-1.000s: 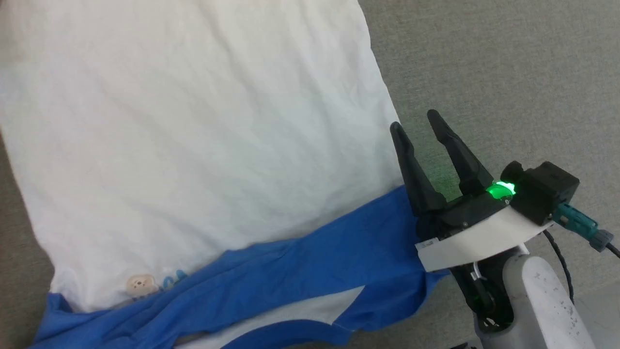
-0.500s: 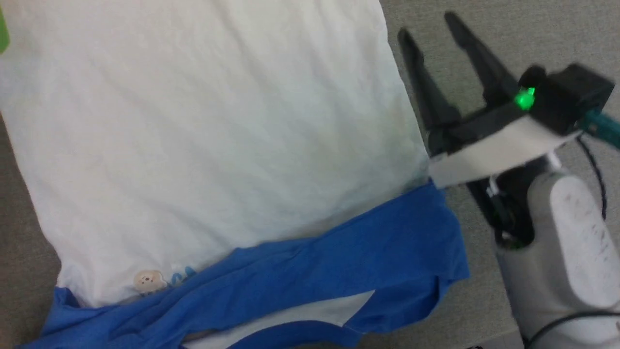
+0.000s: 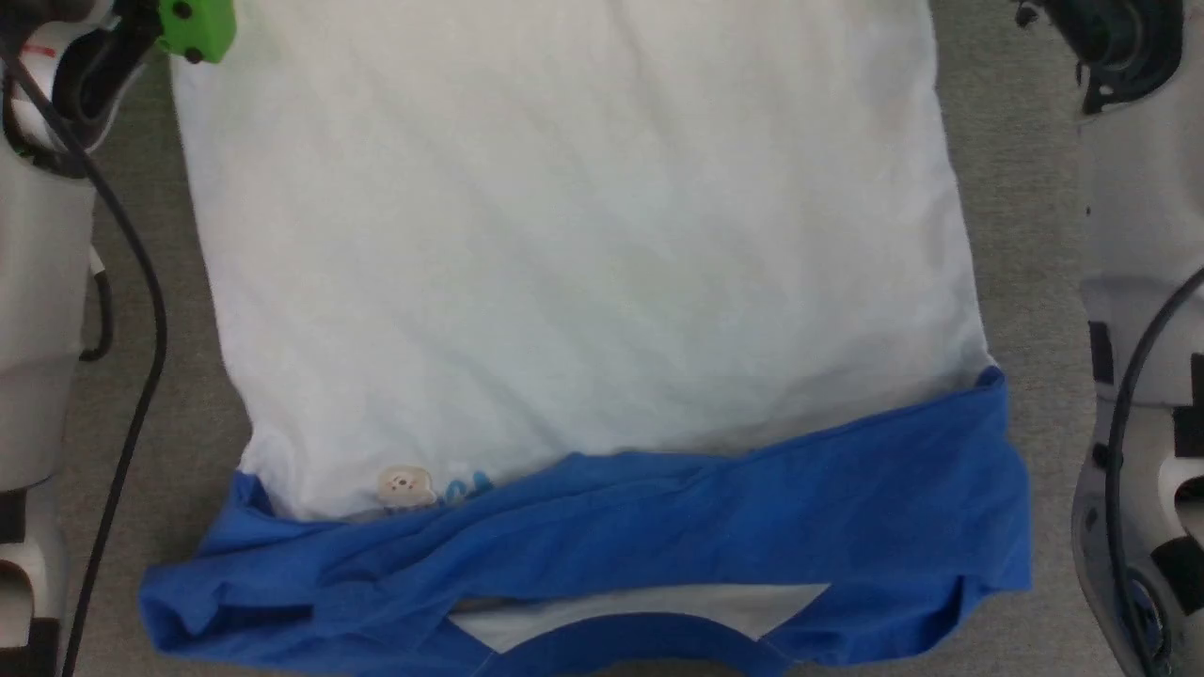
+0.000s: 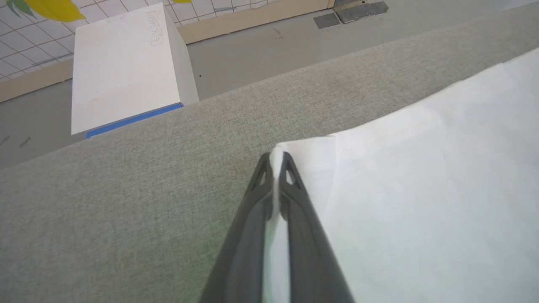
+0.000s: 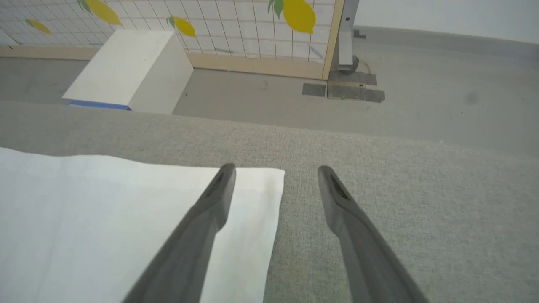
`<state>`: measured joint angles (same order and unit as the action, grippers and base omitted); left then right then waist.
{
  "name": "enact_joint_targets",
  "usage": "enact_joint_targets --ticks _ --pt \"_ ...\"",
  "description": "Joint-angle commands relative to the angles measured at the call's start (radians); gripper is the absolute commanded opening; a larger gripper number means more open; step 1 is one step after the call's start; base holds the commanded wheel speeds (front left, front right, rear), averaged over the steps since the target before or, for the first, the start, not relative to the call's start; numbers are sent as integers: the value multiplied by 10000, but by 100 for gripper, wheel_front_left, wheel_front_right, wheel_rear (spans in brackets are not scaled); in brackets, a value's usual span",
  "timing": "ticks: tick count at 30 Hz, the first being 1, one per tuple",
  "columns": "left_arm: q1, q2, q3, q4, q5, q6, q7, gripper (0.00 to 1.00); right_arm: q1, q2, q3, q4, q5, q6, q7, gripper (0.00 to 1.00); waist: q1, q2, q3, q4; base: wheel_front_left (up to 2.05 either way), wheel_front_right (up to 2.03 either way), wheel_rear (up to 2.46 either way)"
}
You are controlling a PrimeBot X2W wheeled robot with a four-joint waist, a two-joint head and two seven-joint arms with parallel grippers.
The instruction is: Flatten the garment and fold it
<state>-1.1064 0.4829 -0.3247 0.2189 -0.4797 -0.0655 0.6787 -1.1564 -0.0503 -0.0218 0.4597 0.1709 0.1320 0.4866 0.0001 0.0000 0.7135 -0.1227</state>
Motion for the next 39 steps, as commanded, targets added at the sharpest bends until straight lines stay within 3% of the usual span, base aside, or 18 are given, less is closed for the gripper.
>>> enact_joint_targets --ticks 1,9,10,11,12,13,18,29,34,39 --pt "-258 -106 -69 60 31 -77 -172 0 -344 0 -241 340 -363 -13 366 100 -1 0 255 752 0 0 0" --pt "-584 -581 -436 473 -58 -324 -972 0 -1245 0 -1282 1701 -1996 -13 2506 100 -1 0 494 1227 0 0 0" --pt "-614 -612 -480 534 -69 -349 -1039 0 -1282 1 -1366 1767 -2170 -13 2723 86 -1 0 505 1240 0 0 0" --pt "-663 -651 -521 602 -78 -375 -1150 0 -1320 1 -1477 1821 -2316 -13 2977 47 -1 0 517 1249 0 0 0" --pt "-704 -671 -552 668 -75 -391 -1224 0 -1345 1 -1509 1841 -2404 -13 3151 32 -1 0 526 1250 0 0 0" --pt "-750 -694 -587 755 -79 -409 -1302 0 -1375 1 -1528 1813 -2476 -13 3274 0 -1 0 535 1244 0 0 0" --pt "-976 -580 -606 1077 137 -451 -2068 0 -1392 1 -1437 1418 -2510 -13 2850 0 -1 0 487 1094 0 0 0" --pt "-844 -266 -588 2049 885 -434 -4910 0 -770 1 -764 1093 -1691 -13 -600 0 -1 0 -648 657 0 0 0" --pt "240 -248 -641 2173 539 -501 -5642 0 296 -22 27 967 -552 -13 -1717 0 -1 0 -1808 598 0 0 0" --pt "1789 -210 -716 1593 206 -508 -6167 0 1864 -482 836 236 326 -13 -2387 0 -1 0 -3044 739 0 0 0"
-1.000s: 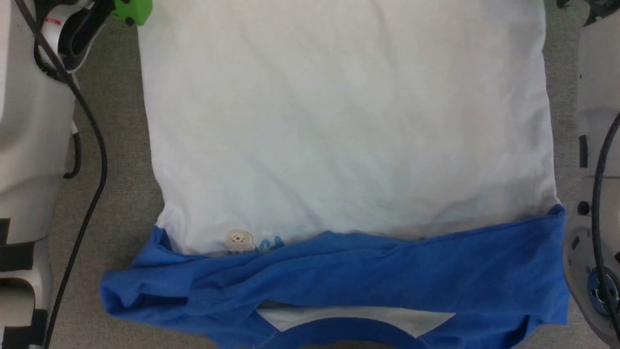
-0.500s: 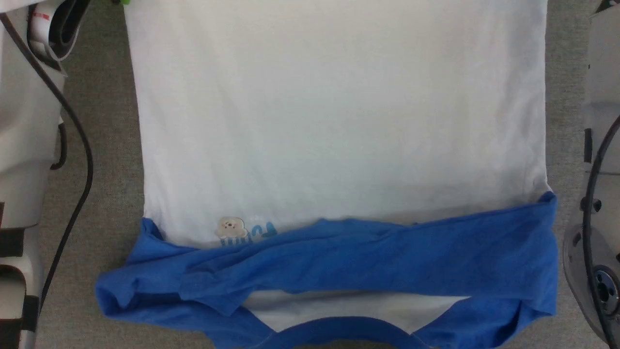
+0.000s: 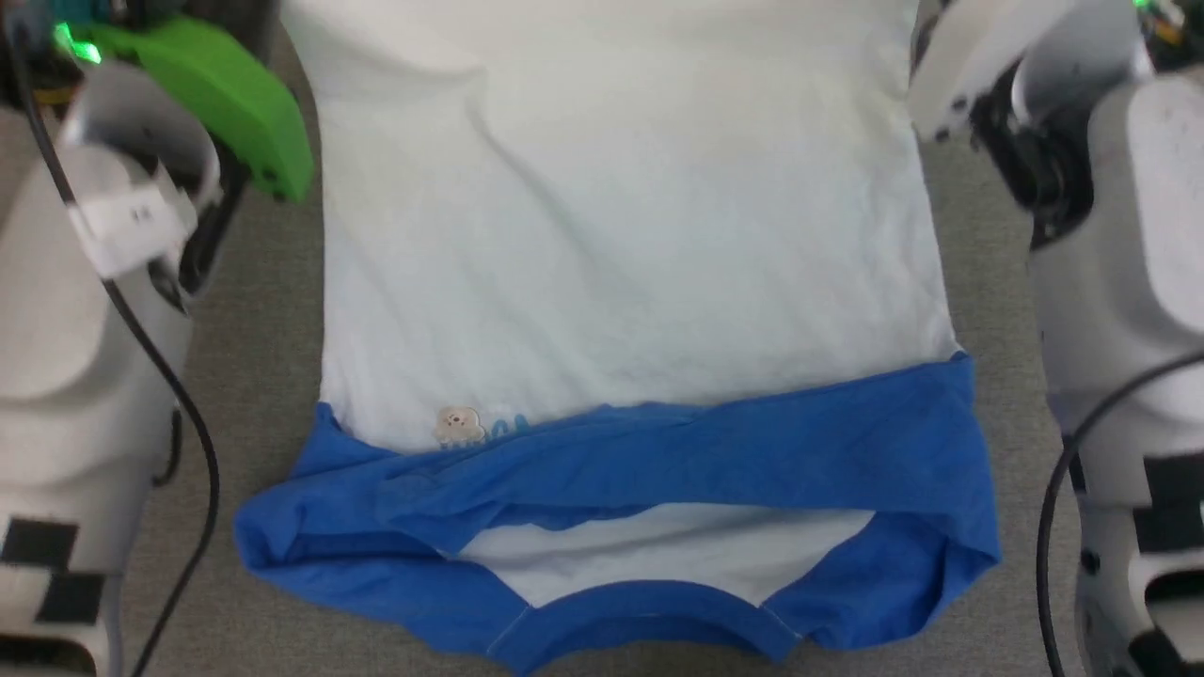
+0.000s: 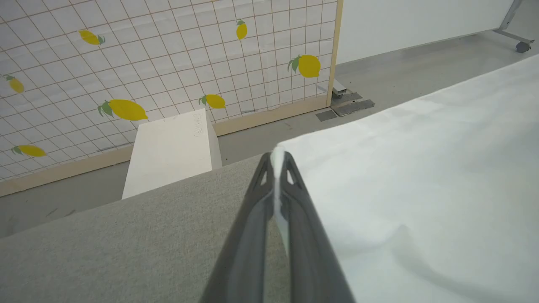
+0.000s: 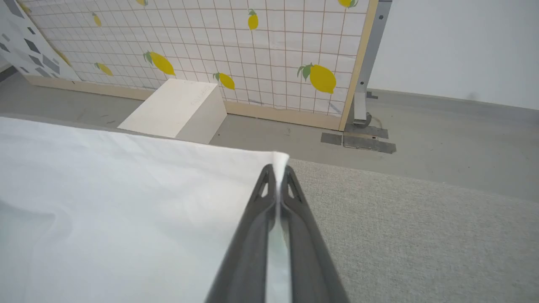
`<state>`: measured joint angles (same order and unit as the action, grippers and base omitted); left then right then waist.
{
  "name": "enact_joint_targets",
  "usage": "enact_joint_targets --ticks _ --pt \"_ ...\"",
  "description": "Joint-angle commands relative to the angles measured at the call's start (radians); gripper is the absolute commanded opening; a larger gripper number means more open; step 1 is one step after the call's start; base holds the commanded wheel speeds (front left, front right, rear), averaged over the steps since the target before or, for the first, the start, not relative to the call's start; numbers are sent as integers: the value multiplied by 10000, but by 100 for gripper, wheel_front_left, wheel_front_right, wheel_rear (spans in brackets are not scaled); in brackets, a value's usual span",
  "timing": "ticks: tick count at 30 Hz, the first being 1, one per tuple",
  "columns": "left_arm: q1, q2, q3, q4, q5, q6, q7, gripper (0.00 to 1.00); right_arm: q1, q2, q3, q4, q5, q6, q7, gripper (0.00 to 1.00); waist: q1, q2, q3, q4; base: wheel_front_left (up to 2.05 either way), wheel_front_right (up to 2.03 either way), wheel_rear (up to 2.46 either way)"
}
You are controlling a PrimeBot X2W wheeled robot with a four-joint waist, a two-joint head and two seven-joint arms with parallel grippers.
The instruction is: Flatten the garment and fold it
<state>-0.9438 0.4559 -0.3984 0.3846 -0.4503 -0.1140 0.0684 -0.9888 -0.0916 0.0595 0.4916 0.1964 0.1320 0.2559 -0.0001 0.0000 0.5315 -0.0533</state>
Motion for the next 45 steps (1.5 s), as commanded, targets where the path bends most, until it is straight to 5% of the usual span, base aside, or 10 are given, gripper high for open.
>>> enact_joint_targets --ticks 1,6,14,25,31,40,41,42,43,45 --pt "563 103 12 -268 -143 3 -147 0 608 -192 220 -340 265 -13 -197 0 1 0 -1494 67 0 0 0" --pt "2647 194 117 -1584 -710 178 -437 0 2624 -675 552 -1542 1108 -13 -365 0 1 0 -2612 210 0 0 0" --pt "6281 627 393 -3946 -1478 1151 -122 0 6211 -1086 -100 -4112 1705 -13 468 0 1 0 -3663 476 0 0 0" --pt "9581 243 525 -4946 -2656 1921 -319 0 10348 -7 -1788 -7056 1469 -13 2567 0 1 0 -3953 750 0 0 0" --pt "10260 -17 378 -4546 -2980 1926 -423 0 11623 342 -1992 -7242 1113 -13 3298 0 1 0 -4025 813 0 0 0" --pt "10455 -374 -230 -3188 -2910 1628 -554 0 12133 409 -1783 -5794 1202 -13 2966 0 1 0 -4105 868 0 0 0" --pt "10441 -426 -247 -3025 -2903 1621 -615 12 12124 410 -1743 -5604 1238 -13 2896 9 1 0 -4124 872 0 0 0" --pt "10418 -504 -284 -2831 -2931 1594 -638 91 12128 410 -1694 -5407 1227 -13 2830 82 1 0 -4161 884 0 0 0" --pt "10393 -531 -344 -2688 -2912 1563 -629 100 12133 411 -1654 -5268 1232 -13 2808 100 1 0 -4186 891 0 0 0" --pt "10338 -591 -448 -2432 -2888 1495 -629 100 12139 411 -1590 -5065 1305 -13 2747 100 1 0 -4240 902 0 0 0"
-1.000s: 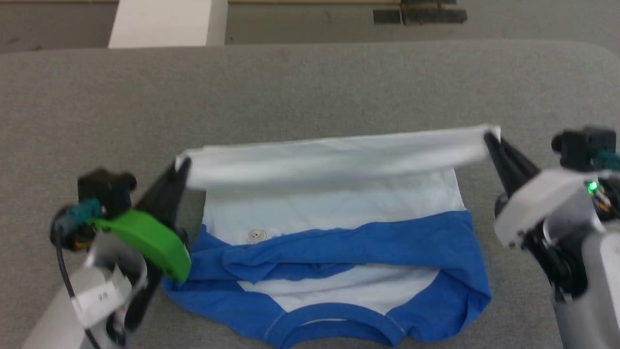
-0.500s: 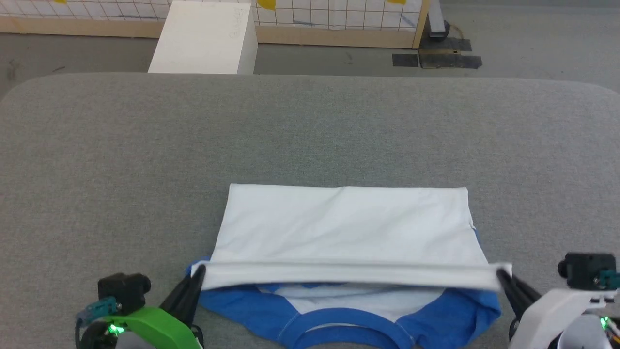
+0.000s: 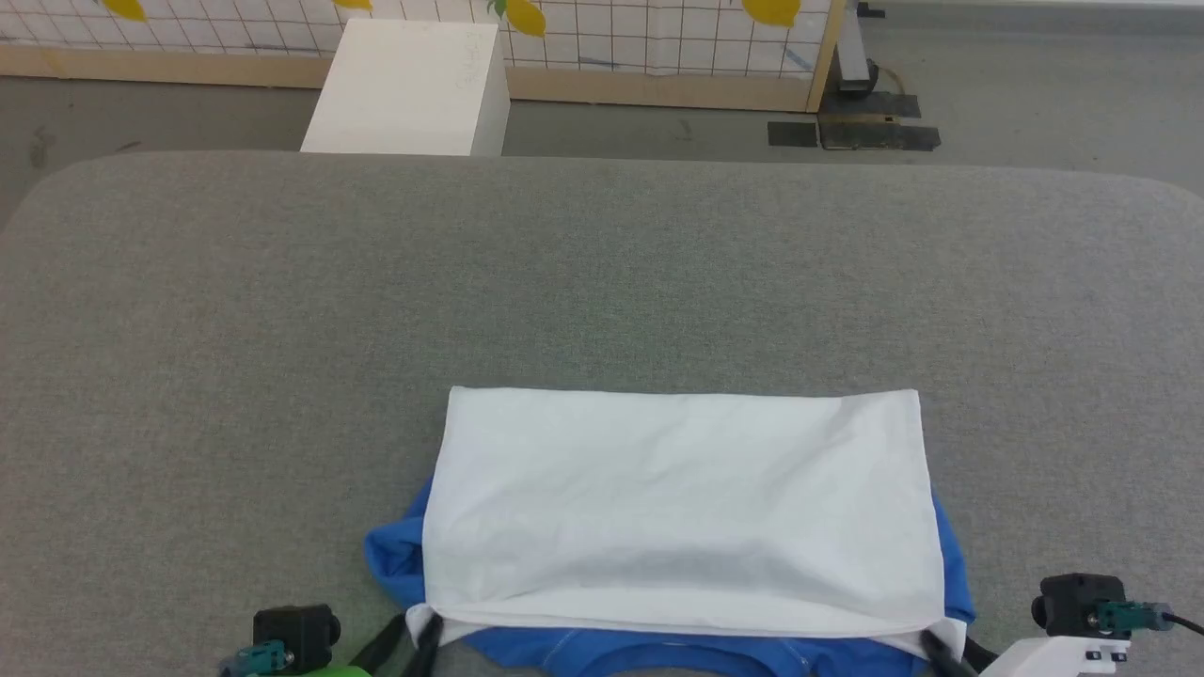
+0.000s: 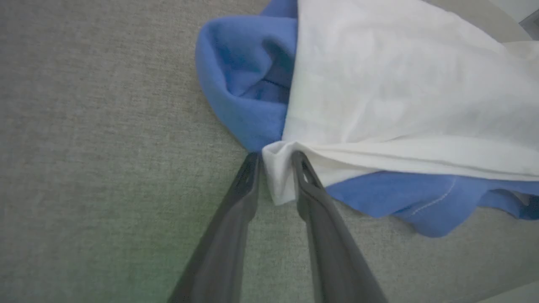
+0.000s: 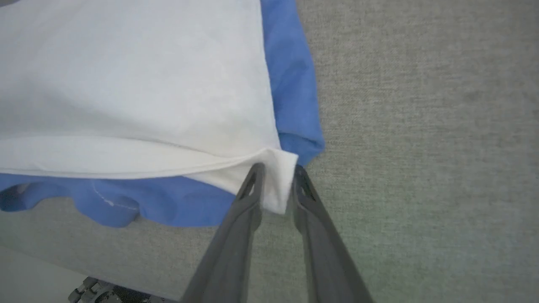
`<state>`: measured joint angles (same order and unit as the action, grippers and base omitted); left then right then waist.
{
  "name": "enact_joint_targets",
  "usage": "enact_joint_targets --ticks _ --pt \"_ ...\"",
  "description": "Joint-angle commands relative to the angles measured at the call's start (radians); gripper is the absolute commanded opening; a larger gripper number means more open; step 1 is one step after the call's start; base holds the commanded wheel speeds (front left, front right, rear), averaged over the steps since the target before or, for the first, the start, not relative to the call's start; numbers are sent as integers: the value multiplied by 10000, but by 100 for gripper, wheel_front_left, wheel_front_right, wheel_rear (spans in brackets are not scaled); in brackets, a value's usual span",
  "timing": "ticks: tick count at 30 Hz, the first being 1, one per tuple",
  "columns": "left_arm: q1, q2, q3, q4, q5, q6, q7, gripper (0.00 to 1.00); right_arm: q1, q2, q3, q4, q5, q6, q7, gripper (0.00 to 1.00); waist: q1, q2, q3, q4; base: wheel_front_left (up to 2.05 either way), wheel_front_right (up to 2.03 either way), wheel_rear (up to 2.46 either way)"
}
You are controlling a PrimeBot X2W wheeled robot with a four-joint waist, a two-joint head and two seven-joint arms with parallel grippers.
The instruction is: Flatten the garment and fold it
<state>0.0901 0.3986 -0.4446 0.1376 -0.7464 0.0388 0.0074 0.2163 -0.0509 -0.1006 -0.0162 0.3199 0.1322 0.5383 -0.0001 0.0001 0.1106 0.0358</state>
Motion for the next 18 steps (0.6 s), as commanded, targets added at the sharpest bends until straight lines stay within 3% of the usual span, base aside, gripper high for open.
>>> enact_joint_targets --ticks 1,11,18 --pt "-21 -41 -7 127 74 -54 -38 100 94 5 54 72 101 -15 -87 100 1 -1 -71 12 0 0 0" --pt "270 533 394 11 523 542 -589 100 717 6 -800 -650 14 -15 43 100 1 -1 -441 130 0 0 0" --pt "-103 640 932 -506 1175 871 -2096 100 301 6 -1327 -1257 606 -15 -1518 100 1 -1 -590 242 0 0 0"
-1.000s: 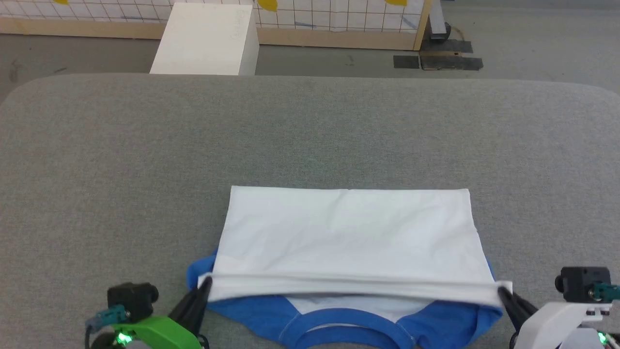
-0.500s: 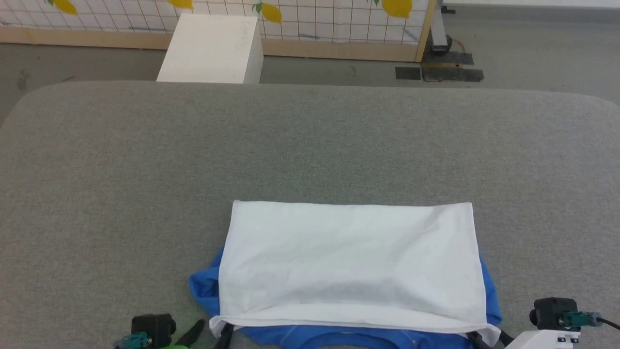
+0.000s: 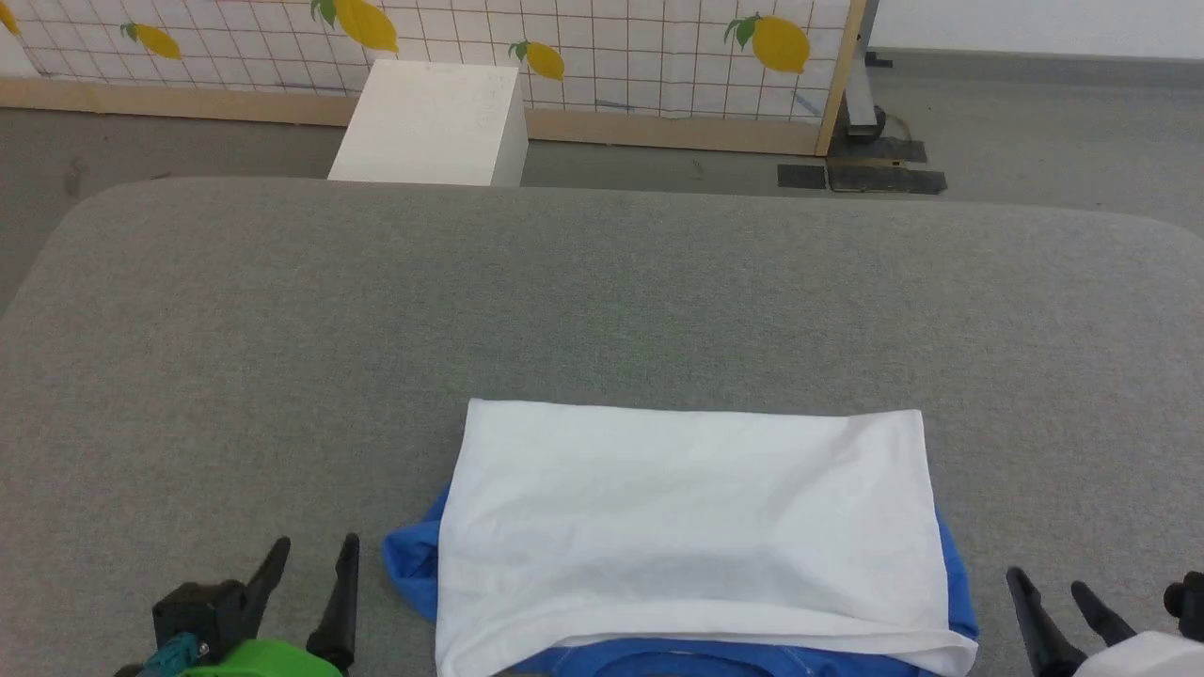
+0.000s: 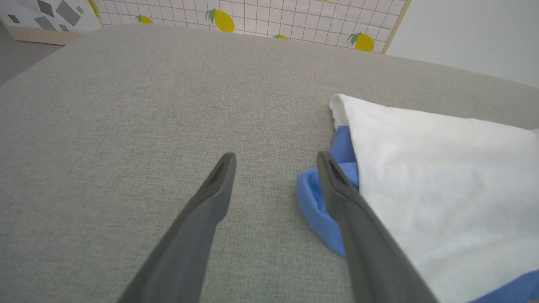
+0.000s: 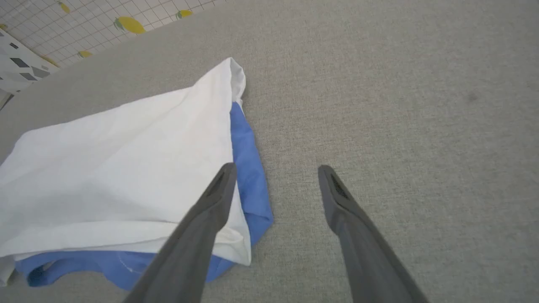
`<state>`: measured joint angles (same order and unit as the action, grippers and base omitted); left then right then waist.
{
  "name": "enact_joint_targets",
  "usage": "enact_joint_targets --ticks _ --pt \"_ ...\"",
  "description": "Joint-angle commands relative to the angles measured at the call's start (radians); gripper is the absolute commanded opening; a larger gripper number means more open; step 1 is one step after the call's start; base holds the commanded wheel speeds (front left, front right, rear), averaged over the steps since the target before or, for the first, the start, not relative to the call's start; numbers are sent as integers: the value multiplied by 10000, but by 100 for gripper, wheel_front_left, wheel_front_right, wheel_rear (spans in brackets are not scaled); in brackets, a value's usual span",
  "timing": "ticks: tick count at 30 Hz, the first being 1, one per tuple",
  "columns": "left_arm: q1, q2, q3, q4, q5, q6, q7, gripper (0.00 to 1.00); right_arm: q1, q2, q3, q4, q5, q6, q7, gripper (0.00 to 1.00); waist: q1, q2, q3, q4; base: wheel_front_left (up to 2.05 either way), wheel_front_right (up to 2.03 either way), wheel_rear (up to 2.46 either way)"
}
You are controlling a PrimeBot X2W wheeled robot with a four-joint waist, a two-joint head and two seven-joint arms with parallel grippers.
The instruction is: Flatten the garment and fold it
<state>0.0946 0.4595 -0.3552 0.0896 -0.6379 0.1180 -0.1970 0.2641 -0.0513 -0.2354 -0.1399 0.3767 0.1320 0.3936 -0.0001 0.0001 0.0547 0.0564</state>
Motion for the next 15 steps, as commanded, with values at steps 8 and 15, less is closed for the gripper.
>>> enact_joint_targets --ticks 8,15 --pt "-1265 -684 466 -17 1160 320 -630 100 -1261 10 506 1576 592 -13 -1662 100 1 -1 -121 105 0 0 0" --pt "-2024 -1460 1130 36 2061 7 -644 100 -2388 10 776 3822 691 -13 -1298 100 1 -1 -7 165 0 0 0"
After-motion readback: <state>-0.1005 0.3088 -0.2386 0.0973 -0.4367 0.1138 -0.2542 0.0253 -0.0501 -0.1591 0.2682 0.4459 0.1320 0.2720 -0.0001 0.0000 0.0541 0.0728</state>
